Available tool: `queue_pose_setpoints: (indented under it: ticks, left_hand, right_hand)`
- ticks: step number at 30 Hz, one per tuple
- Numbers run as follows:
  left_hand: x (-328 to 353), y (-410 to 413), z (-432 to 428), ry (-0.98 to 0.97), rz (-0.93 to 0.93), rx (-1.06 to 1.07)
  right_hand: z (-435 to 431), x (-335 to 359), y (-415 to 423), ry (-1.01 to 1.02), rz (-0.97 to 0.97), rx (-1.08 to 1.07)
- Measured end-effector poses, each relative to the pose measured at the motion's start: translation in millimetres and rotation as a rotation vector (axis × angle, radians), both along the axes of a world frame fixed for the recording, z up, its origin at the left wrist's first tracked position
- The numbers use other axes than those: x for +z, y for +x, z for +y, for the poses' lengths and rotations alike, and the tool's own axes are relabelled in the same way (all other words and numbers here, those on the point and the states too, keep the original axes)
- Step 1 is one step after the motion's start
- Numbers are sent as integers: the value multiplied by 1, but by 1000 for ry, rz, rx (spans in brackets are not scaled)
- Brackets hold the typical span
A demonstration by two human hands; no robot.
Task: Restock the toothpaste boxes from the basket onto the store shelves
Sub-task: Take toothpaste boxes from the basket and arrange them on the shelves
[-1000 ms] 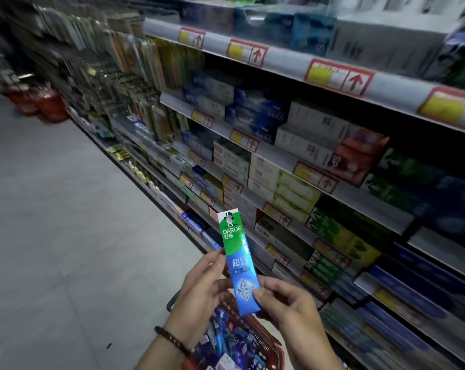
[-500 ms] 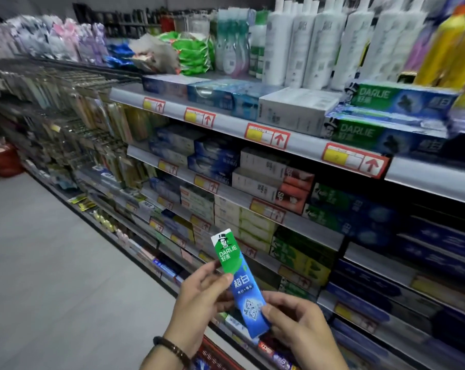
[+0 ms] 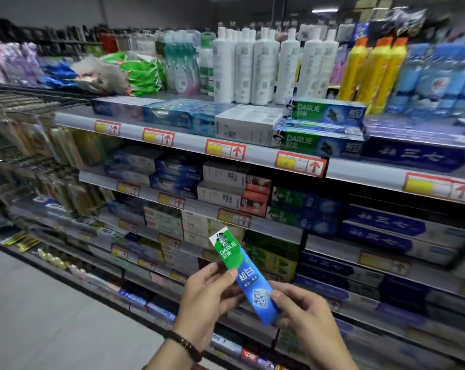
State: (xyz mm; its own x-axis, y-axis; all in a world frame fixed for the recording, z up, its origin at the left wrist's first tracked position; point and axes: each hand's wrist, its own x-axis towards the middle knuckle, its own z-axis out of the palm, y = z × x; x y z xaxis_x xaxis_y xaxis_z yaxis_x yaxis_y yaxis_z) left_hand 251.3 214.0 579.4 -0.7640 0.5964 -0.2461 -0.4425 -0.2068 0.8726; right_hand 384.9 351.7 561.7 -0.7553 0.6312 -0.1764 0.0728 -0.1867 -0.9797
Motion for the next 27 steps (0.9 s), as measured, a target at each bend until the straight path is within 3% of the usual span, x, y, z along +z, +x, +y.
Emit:
queue_pose_setpoints:
  ticks: [8,20,27]
  left_hand:
    - [11,-5,5,56,-8,-19]
    - [11,1,14,117,-70,-18]
    - [21,5,30,88,40,-47]
  right_hand:
    - [-16,10,17,-70,113,-147]
    - [-36,15,26,307,92,-349]
    - [2,21,33,305,142,-320]
